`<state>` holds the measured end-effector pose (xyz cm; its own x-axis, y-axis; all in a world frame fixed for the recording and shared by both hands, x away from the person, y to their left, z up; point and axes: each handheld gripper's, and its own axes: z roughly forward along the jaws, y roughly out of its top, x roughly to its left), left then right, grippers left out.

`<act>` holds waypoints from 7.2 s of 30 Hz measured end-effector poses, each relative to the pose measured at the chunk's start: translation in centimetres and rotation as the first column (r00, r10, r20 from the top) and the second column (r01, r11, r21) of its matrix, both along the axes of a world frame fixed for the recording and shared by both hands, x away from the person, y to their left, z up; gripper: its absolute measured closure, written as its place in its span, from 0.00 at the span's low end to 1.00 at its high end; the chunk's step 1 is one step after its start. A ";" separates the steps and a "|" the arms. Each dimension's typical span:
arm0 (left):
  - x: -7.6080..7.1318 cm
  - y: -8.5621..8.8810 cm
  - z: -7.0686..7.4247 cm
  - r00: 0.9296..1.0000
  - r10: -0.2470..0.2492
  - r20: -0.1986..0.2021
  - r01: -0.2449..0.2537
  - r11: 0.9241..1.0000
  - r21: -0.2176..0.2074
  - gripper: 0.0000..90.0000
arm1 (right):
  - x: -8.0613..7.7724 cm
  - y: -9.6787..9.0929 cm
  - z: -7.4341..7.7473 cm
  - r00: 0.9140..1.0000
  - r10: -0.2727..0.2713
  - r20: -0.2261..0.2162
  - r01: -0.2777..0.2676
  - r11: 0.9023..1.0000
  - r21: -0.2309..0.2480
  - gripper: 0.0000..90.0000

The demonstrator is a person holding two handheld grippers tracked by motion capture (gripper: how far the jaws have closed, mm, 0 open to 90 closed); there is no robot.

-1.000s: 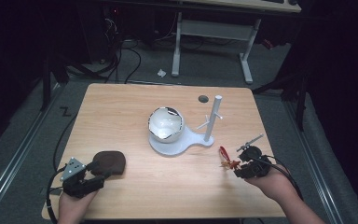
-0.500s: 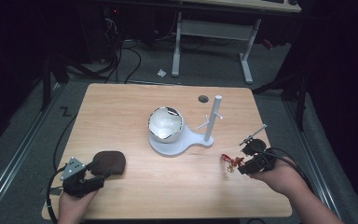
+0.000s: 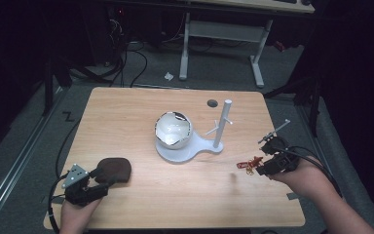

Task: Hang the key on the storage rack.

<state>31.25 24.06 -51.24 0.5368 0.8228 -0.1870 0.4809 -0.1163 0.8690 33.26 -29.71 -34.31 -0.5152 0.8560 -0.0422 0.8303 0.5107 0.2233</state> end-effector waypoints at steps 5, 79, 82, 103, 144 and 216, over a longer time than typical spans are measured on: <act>0.0 0.0 0.0 1.000 -0.001 0.000 0.001 1.000 0.000 0.35 | 0.3 0.2 1.1 1.000 0.001 0.015 -0.001 1.000 -0.003 0.74; 0.0 0.7 -0.1 1.000 0.003 -0.006 -0.003 0.999 -0.037 0.34 | 7.3 6.4 8.6 0.990 0.072 0.125 -0.077 0.996 0.037 0.74; -0.1 0.8 -0.1 1.000 0.005 -0.006 -0.005 0.999 -0.041 0.34 | 7.6 6.5 8.5 0.991 0.060 0.124 -0.065 0.997 0.038 0.74; -0.1 0.9 -0.2 1.000 0.008 -0.009 -0.008 0.999 -0.038 0.35 | 8.3 5.6 7.6 0.991 0.032 0.131 -0.037 0.998 0.042 0.74; -0.1 0.9 -0.2 1.000 0.001 -0.008 -0.001 0.999 -0.044 0.35 | 7.0 8.6 8.3 0.988 0.091 0.125 -0.096 0.995 0.034 0.74; 0.1 0.9 -0.3 1.000 -0.003 -0.014 0.003 0.999 -0.038 0.35 | 7.2 3.9 6.7 0.985 -0.044 0.164 0.035 0.997 0.062 0.74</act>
<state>31.35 24.95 -51.57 0.5363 0.8132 -0.2259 0.4932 -0.0848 0.8658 40.44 -25.80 -27.62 -0.4710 0.8791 -0.0733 0.7986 0.4602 0.3879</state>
